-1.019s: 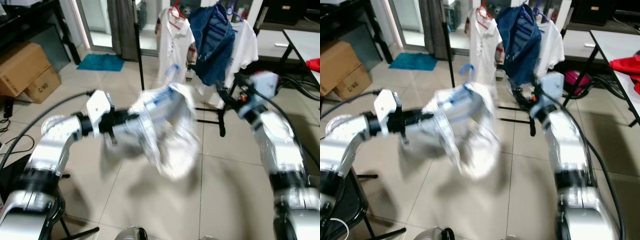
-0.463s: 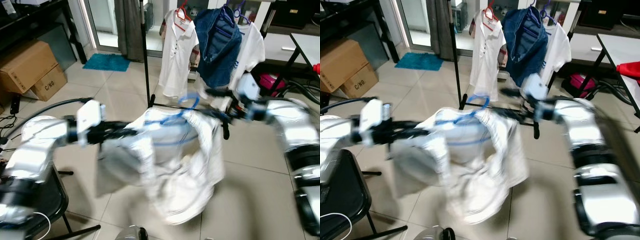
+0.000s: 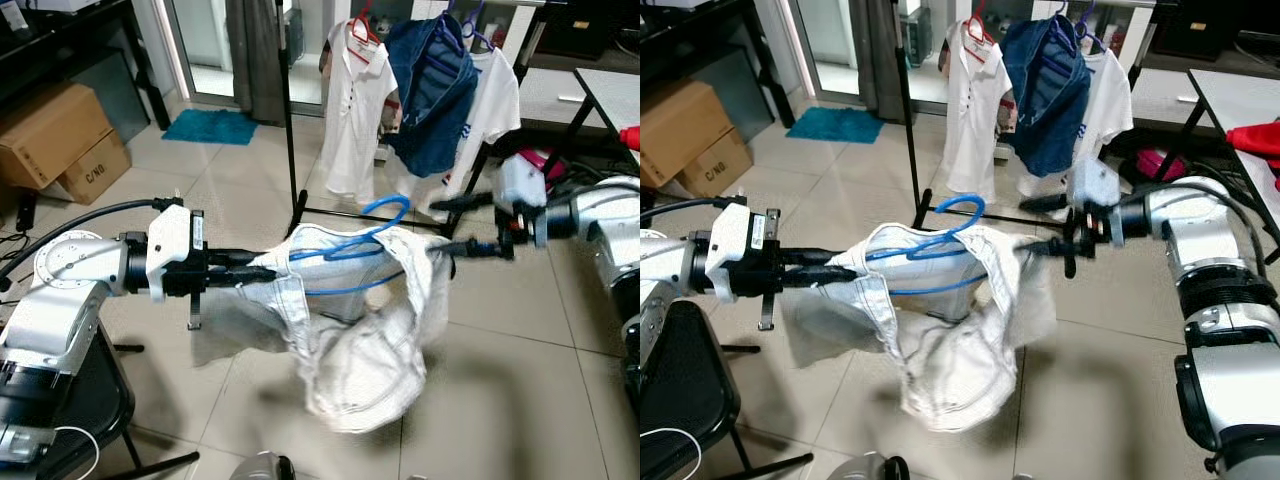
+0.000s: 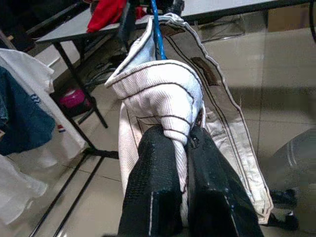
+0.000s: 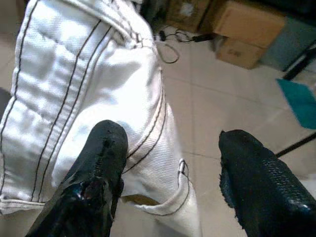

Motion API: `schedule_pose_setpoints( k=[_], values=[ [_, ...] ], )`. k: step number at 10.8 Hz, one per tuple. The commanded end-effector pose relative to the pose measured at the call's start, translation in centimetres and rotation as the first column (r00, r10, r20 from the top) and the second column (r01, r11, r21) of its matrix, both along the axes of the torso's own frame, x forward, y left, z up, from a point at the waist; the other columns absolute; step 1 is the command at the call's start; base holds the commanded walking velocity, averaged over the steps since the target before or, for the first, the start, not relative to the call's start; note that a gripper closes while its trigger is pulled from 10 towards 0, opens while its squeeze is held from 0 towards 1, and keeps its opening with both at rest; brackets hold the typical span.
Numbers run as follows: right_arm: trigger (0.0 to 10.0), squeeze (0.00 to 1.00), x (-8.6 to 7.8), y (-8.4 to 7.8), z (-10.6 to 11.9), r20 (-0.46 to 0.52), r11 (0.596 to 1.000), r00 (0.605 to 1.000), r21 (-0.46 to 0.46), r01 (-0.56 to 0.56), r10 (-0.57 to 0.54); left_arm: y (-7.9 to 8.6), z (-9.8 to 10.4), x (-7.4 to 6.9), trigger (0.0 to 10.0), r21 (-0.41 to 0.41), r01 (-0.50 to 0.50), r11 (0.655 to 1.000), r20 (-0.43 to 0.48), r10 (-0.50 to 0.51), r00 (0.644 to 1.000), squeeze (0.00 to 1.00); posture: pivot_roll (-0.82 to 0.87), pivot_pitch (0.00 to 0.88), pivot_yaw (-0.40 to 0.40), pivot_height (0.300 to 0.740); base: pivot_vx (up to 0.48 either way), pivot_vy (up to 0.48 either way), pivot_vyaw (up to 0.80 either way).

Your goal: Hang hanger

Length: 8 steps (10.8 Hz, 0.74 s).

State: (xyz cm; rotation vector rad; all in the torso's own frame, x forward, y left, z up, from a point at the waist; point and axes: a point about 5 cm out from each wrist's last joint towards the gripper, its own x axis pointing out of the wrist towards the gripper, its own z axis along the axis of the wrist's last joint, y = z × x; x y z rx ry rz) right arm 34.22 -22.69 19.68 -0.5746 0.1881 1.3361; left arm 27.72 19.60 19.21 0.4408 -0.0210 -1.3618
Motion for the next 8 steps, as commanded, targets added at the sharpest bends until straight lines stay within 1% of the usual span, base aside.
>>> schedule_pose_setpoints(
  k=[1,2,3,4,5,6,7,8],
  values=[
    [10.0,0.00,-0.3,0.4,-0.2,0.000,0.997,0.998,-0.041,-0.068,0.068,-0.1,1.1,-0.2,0.0,-0.017,0.026,1.000,0.044,-0.026,0.999,0.00,-0.07,0.013,0.039,0.740,0.000,0.000,0.00],
    [10.0,0.00,-0.3,0.2,-0.3,0.003,0.995,0.997,-0.064,-0.071,0.072,-0.1,1.1,-0.2,0.0,-0.013,0.024,1.000,0.041,-0.024,0.999,0.00,-0.07,0.013,0.037,0.740,0.000,0.000,0.00],
    [10.0,0.00,-0.3,-0.2,-0.2,0.003,0.996,0.998,-0.065,-0.059,0.060,0.0,1.2,-0.2,0.0,-0.013,0.015,1.000,0.040,-0.014,0.999,0.00,-0.07,0.011,0.036,0.740,0.000,0.000,0.00],
    [10.0,0.00,-0.3,0.3,0.0,0.004,0.997,0.997,-0.025,-0.079,0.080,0.0,1.2,-0.2,0.0,-0.017,0.011,1.000,0.040,-0.010,0.999,0.00,-0.07,0.011,0.036,0.740,0.000,0.000,0.00],
    [10.0,0.00,-0.4,1.0,0.1,0.006,0.992,0.993,0.023,-0.121,0.121,-0.1,1.1,-0.1,0.0,-0.018,0.009,1.000,0.038,-0.008,0.999,0.00,-0.08,0.009,0.034,0.740,0.000,0.000,0.00],
    [0.0,0.00,-0.8,1.9,-0.1,-0.004,0.984,0.987,0.074,-0.160,0.160,-0.1,0.9,0.0,0.0,-0.021,0.001,1.000,0.034,0.000,0.999,0.00,-0.08,0.009,0.034,0.740,0.000,0.000,0.00],
    [0.0,0.00,-1.5,2.2,-1.2,-0.044,0.981,0.982,0.076,-0.180,0.184,-0.1,0.9,0.2,0.0,-0.028,-0.007,1.000,0.035,0.008,0.999,0.00,-0.08,0.010,0.034,0.740,0.000,0.000,0.00],
    [0.0,0.00,-1.9,2.4,-1.8,-0.063,0.979,0.979,0.078,-0.190,0.195,-0.2,1.0,0.3,0.0,-0.030,-0.008,1.000,0.038,0.009,0.999,0.00,-0.08,0.012,0.034,0.740,0.000,0.000,0.00]
  ],
)
